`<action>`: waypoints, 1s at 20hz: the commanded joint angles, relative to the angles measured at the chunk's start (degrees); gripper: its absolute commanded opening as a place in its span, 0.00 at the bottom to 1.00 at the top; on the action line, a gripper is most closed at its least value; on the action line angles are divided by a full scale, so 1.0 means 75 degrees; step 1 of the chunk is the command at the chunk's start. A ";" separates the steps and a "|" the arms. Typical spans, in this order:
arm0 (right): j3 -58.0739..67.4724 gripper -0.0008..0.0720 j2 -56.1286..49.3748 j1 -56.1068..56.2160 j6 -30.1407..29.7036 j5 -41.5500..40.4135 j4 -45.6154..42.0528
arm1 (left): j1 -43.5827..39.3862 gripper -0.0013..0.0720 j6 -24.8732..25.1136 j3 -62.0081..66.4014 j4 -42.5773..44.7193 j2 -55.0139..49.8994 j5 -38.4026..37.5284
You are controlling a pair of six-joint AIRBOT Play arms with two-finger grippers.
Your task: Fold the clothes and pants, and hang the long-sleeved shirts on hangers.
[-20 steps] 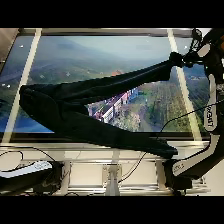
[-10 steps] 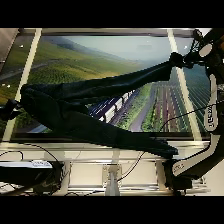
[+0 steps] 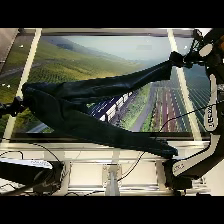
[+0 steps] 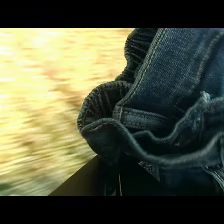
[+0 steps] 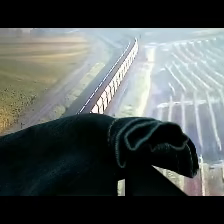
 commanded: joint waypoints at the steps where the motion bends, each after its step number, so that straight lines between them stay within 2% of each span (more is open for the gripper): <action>1: 0.0020 0.05 0.0015 0.0003 0.0017 -0.0609 -0.0178 | 0.0044 0.08 0.0283 0.0315 -0.1049 0.0154 0.0067; 4: 0.0017 0.05 0.0015 -0.0003 0.0583 -0.1107 -0.1099 | 0.0076 0.08 0.0286 0.0737 -0.1049 0.0857 0.0119; 6: 0.0017 0.05 0.0015 0.0000 0.0600 -0.1134 -0.1530 | 0.0227 0.08 0.0274 0.0766 -0.0935 0.1399 0.0093; 8: 0.0017 0.05 0.0009 0.0000 0.0603 -0.1055 -0.1719 | 0.0408 0.08 -0.0108 0.0766 0.0044 0.1900 -0.0073; 10: 0.0017 0.05 -0.0020 0.0000 0.0600 -0.0772 -0.1813 | 0.0606 0.08 -0.0816 0.0764 0.1614 0.2311 -0.0326; 12: 0.0012 0.05 -0.0114 0.0000 0.0597 -0.0216 -0.1813 | 0.0813 0.08 -0.1329 0.0758 0.3051 0.2562 -0.0807; 14: 0.0009 0.05 -0.0233 0.0009 0.0595 0.0460 -0.1792 | 0.0982 0.08 -0.1626 0.0749 0.3882 0.2629 -0.1297; 16: 0.0006 0.05 -0.0323 0.0009 0.0595 0.1174 -0.1772 | 0.1064 0.08 -0.1690 0.0729 0.4301 0.2629 -0.1542; 20: -0.0006 0.05 -0.0335 0.0009 0.0495 0.2623 -0.1769 | 0.1061 0.08 -0.1702 0.0621 0.4301 0.2626 -0.1539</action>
